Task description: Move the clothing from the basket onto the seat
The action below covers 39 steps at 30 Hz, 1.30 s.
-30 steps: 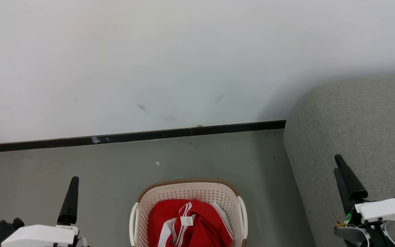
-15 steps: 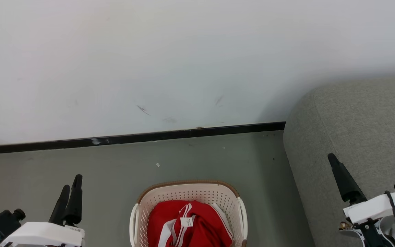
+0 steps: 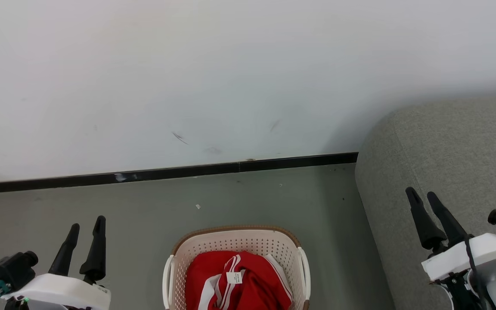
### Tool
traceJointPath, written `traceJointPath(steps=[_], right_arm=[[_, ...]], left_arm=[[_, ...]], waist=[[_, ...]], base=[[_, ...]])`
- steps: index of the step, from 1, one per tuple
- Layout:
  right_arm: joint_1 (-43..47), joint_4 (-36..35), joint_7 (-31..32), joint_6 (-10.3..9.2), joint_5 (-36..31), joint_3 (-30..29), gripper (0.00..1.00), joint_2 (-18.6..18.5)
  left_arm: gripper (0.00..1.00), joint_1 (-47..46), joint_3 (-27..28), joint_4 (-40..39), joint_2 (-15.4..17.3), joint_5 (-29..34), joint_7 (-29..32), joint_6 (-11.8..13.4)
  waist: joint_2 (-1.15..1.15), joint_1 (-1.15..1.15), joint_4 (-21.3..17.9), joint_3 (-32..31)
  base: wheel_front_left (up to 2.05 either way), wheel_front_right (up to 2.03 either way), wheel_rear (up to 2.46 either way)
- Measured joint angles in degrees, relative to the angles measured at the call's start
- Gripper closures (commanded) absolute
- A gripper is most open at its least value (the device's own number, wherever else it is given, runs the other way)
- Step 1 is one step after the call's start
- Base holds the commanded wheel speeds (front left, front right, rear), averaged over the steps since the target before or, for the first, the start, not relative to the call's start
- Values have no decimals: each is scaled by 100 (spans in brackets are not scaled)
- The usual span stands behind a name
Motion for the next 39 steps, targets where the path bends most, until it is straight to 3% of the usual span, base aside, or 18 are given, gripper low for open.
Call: traceJointPath(steps=[7, 30, 39], right_arm=[[-66, -26, -137, 1, -790, 10, 0, 18], [-193, 21, -636, 3, -3010, 86, 0, 181], [-214, 18, -661, 3, -3118, 36, 0, 259]], left_arm=[[0, -32, -218, -36, 90, 903, -145, 129], [0, -117, -383, -70, 27, 2832, -655, 319], [0, -198, -319, -67, -74, 2982, -659, 316]], waist=[[0, -5, -8, 20], [0, -9, -27, 6], [0, -9, -26, -7]], base=[[0, 0, 0], [0, 0, 0], [0, 0, 0]])
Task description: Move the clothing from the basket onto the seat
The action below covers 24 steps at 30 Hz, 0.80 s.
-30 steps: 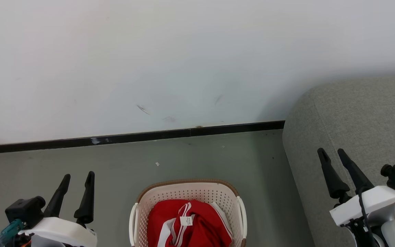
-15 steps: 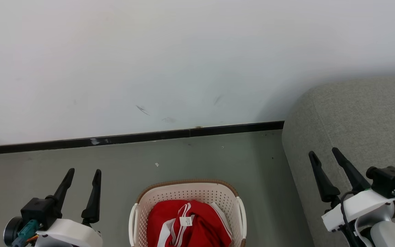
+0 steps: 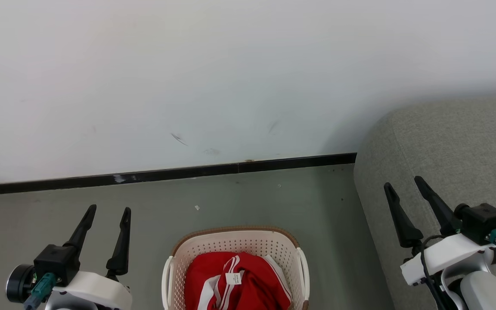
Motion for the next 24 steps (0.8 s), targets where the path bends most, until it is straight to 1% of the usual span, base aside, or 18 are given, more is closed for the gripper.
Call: traceJointPath(steps=[17, 24], right_arm=[[0, 1, -1, 0, -53, -34, 0, 112], [0, -1, -1, 0, -53, -57, 0, 135]], left_arm=[[0, 0, 191, 76, -160, 14, 0, -87], [0, 0, 283, 104, -208, 14, 0, -165]], waist=[[0, -1, -18, -12], [0, -1, -36, 0]], base=[[0, 0, 0], [0, 0, 0]])
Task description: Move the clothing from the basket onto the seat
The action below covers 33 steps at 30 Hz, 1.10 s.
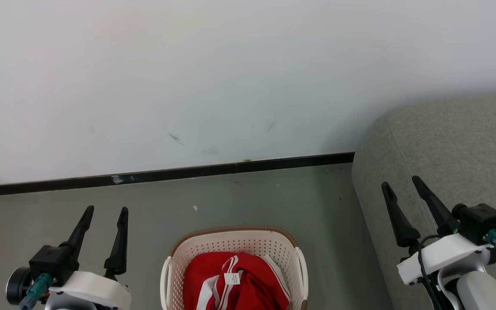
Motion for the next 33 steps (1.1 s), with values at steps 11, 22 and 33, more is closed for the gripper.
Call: traceJointPath(steps=[11, 22, 33], right_arm=[[0, -44, 0, 0, 1, -151, 0, 5], [3, -118, 0, 0, 1, -192, 0, 35], [3, -256, -1, 0, -12, -264, 0, 66]], left_arm=[[0, 0, 113, 14, -62, 40, 0, -63], [0, 0, 166, 31, -102, 81, 0, -120], [0, -13, 253, 30, -118, 81, -1, -218]], waist=[[0, 0, -68, 81], [0, 0, -120, 208], [0, -1, -171, 476]], base=[[0, 0, 0], [0, 0, 0], [0, 0, 0]])
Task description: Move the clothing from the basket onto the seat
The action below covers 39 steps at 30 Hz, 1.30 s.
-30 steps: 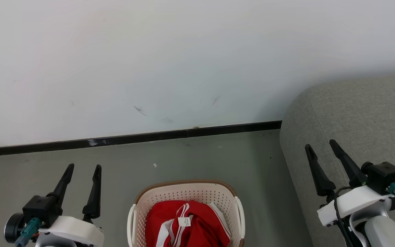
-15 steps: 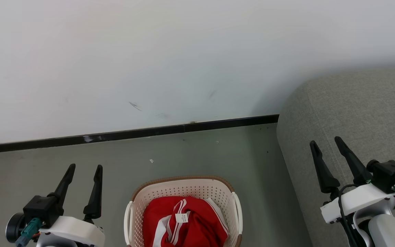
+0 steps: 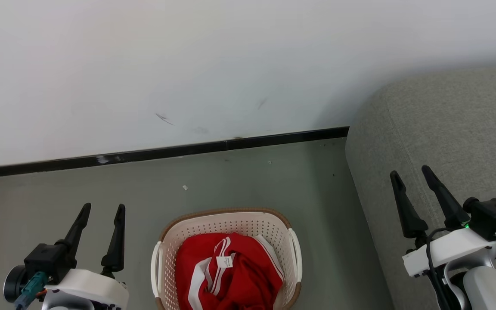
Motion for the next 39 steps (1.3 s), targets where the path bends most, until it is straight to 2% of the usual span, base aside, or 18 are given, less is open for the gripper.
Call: traceJointPath(steps=[16, 39], right_arm=[[-221, -246, 0, 0, -132, 8, 0, 116], [-733, -538, -8, 0, -186, 62, 0, 279]], left_arm=[[0, -264, 35, 30, 26, 0, 0, -79], [0, -1024, -464, 934, 45, -2, 20, -201]], waist=[[0, 0, -111, 583], [0, 0, -362, 1568]], base=[[0, 0, 0], [0, 0, 0]])
